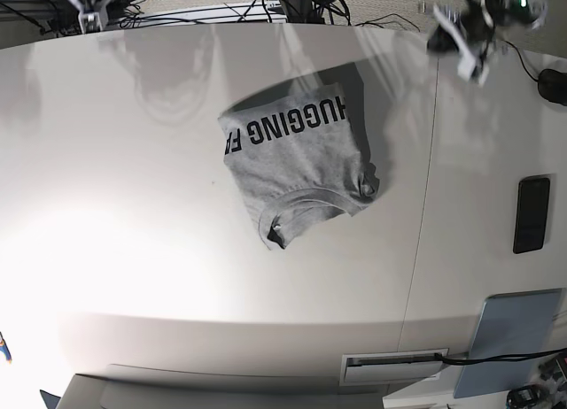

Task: Fold the T-shirt properly

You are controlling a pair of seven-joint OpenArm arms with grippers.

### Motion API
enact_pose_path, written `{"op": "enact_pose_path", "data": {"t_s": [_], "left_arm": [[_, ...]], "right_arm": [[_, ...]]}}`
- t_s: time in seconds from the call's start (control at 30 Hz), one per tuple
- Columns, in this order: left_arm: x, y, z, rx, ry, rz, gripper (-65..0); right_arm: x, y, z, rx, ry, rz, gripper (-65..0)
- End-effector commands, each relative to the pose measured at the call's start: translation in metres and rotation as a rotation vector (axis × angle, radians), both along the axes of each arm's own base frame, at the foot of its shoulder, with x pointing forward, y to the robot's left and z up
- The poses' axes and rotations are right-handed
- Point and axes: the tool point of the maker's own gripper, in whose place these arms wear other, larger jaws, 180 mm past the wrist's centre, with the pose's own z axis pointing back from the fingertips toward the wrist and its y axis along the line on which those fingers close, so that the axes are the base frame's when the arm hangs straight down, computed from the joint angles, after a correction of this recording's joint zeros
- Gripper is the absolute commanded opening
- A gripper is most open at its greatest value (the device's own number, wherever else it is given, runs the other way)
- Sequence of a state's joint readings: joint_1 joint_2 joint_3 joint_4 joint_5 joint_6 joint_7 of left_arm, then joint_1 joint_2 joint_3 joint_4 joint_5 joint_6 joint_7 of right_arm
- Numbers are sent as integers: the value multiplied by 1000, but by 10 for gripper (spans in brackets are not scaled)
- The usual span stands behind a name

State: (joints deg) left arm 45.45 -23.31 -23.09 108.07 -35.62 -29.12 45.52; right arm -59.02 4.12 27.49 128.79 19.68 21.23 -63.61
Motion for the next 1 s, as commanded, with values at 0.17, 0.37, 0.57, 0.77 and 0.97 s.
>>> {"op": "enact_pose_path", "data": {"t_s": [0.17, 0.37, 0.57, 0.77, 0.97], "left_arm": [[-74, 11, -46, -77, 179, 78, -650], [-128, 27, -113, -66, 333, 186, -650], [-141, 3, -168, -94, 441, 249, -580], [-131, -34, -214, 5, 498, 281, -580], [-131, -60, -233, 60, 576, 290, -581]], "right_arm": [[-49, -20, -49, 25, 110, -102, -650], [-90, -37, -133, 38, 272, -153, -650], [-91, -24, -209, 203, 297, -226, -650], [-59, -24, -245, 286, 218, -279, -650], [-38, -30, -252, 282, 230, -248, -650]]}}
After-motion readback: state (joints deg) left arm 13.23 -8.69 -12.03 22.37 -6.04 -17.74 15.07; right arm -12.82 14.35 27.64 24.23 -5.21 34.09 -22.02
